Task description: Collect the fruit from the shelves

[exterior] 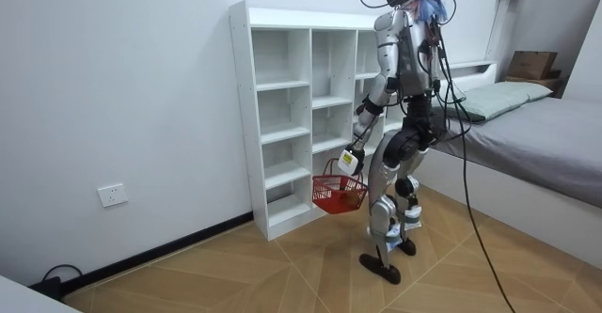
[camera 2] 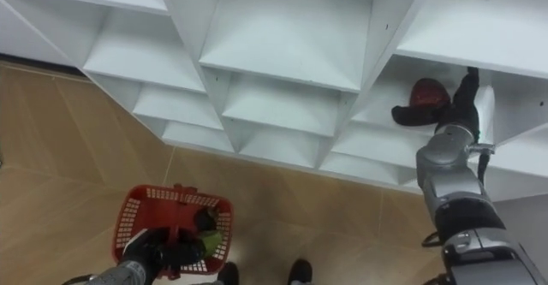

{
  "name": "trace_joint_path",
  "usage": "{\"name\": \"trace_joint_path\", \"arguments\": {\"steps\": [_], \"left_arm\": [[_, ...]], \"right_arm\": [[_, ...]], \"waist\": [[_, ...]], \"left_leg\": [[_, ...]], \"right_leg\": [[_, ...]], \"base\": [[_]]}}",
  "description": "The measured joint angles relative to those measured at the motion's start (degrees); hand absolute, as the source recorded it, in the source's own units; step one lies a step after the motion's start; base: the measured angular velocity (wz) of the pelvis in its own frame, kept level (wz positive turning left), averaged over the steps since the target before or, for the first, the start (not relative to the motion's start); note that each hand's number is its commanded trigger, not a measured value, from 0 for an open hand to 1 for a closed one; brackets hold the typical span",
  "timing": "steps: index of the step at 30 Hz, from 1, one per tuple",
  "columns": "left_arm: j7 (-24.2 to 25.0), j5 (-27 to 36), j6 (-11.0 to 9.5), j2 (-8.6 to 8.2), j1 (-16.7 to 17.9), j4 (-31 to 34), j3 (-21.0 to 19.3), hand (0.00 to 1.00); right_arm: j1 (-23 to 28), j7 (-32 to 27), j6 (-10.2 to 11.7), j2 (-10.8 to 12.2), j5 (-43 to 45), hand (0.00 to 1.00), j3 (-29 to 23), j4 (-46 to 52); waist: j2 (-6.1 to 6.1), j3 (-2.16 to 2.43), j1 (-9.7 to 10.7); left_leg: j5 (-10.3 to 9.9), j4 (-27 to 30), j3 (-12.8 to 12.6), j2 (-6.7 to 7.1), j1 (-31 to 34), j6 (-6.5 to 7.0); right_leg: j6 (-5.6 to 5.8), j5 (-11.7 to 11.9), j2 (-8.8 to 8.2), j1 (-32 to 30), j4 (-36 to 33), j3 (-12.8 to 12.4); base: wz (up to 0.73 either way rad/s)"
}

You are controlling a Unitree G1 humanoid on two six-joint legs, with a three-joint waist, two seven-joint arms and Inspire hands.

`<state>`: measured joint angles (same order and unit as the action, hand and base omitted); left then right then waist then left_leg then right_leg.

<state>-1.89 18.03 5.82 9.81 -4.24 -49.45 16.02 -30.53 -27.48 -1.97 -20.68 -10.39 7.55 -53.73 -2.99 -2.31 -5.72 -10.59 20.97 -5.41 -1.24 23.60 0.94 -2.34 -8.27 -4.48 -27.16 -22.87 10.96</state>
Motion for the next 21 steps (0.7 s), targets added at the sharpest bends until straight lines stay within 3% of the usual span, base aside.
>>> {"name": "trace_joint_path", "arguments": {"steps": [12, 21], "left_arm": [[-0.2, 0.0, 0.0, -0.06, -1.4, 0.0, 2.2, 1.0], [-1.8, 0.4, -0.2, -0.07, -2.1, 0.0, 3.4, 1.0]], "right_arm": [[0.0, 0.0, 0.0, 0.1, 2.0, 0.0, 0.6, 0.0], [0.0, -1.5, 0.1, 0.2, 1.9, 0.0, 4.1, 0.0]], "waist": [[-0.04, -0.02, -0.9], [-0.19, -0.11, -0.9]], "left_leg": [[0.0, -0.4, -0.5, -0.02, 0.8, 0.02], [0.0, -0.7, -1.0, -0.09, 0.7, 0.02]], "right_leg": [[0.0, 0.0, 0.03, -1.0, -0.2, 0.0], [0.02, 0.0, 0.15, -1.1, 0.2, -0.6]], "base": [[0.0], [-0.01]]}}
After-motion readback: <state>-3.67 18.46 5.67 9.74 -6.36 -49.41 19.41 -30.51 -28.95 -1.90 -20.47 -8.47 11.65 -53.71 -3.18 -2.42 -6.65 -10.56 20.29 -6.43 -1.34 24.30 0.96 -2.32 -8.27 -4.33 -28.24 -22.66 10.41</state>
